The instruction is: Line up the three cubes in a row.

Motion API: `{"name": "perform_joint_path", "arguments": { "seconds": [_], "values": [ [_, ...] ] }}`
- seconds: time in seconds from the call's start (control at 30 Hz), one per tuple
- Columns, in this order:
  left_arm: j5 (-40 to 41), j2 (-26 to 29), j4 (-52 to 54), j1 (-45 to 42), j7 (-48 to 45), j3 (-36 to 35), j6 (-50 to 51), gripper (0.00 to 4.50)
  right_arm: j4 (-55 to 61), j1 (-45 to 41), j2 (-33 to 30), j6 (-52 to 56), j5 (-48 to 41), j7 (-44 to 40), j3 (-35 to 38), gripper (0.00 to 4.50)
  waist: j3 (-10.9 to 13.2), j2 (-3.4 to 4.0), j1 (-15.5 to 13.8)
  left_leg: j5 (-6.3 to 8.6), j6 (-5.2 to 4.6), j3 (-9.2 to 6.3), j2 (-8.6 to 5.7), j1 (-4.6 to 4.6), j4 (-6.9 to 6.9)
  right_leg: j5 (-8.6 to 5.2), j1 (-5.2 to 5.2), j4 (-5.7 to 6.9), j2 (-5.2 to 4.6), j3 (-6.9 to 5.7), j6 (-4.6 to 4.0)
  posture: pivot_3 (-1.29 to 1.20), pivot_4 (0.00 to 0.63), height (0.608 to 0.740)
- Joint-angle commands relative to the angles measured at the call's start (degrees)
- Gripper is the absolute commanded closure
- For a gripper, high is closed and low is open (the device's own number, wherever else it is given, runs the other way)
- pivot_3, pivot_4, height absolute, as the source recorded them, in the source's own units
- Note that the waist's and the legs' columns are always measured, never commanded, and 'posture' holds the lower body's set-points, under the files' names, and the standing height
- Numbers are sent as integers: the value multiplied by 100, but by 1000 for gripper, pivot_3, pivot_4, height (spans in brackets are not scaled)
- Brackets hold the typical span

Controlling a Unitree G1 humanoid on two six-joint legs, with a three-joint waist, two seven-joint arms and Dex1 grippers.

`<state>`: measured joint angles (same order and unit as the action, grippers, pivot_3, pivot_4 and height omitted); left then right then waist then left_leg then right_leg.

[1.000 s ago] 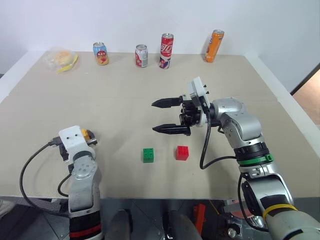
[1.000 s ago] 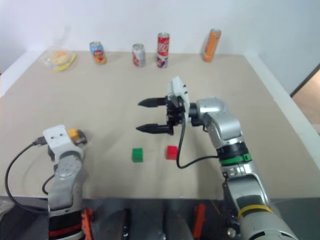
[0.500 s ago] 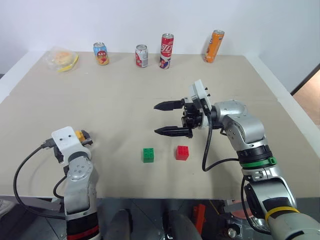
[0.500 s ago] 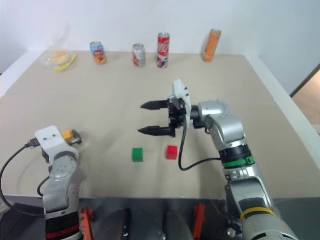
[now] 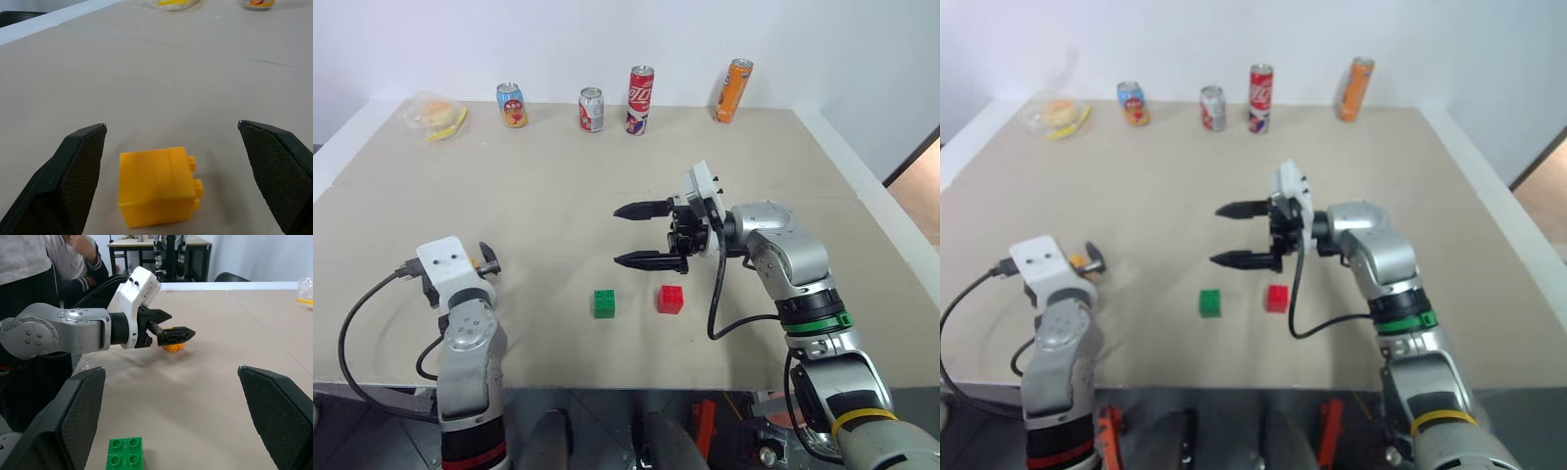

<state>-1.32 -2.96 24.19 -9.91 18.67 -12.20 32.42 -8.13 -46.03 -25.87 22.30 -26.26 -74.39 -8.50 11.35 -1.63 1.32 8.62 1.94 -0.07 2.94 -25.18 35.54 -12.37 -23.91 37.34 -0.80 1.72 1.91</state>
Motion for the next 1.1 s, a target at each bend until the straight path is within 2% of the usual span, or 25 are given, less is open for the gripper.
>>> {"name": "perform_joint_path", "arguments": {
  "seconds": [0.03, 0.47, 1.1],
  "values": [
    [-47, 68, 103, -179, -34, 8, -13, 51, 174, -53, 20, -79, -89, 42, 173, 0, 0, 0, 0, 0, 0, 0, 0, 0, 0, 0, 0, 0, 0, 0, 0, 0, 150, 740],
    [40, 27, -319, -24, -65, -247, -35, 51, 290, 11, -52, -41, -109, 91, 186, 0, 0, 0, 0, 0, 0, 0, 0, 1, -1, 0, 0, 0, 0, 0, 0, 0, 150, 740],
    [46, 11, -130, 201, -70, -467, -71, 51, 139, -97, 10, -92, -61, 82, 149, 0, 0, 0, 0, 0, 0, 0, 0, 0, -1, -6, -1, 0, -1, 0, -10, 0, 150, 740]
  ]
}}
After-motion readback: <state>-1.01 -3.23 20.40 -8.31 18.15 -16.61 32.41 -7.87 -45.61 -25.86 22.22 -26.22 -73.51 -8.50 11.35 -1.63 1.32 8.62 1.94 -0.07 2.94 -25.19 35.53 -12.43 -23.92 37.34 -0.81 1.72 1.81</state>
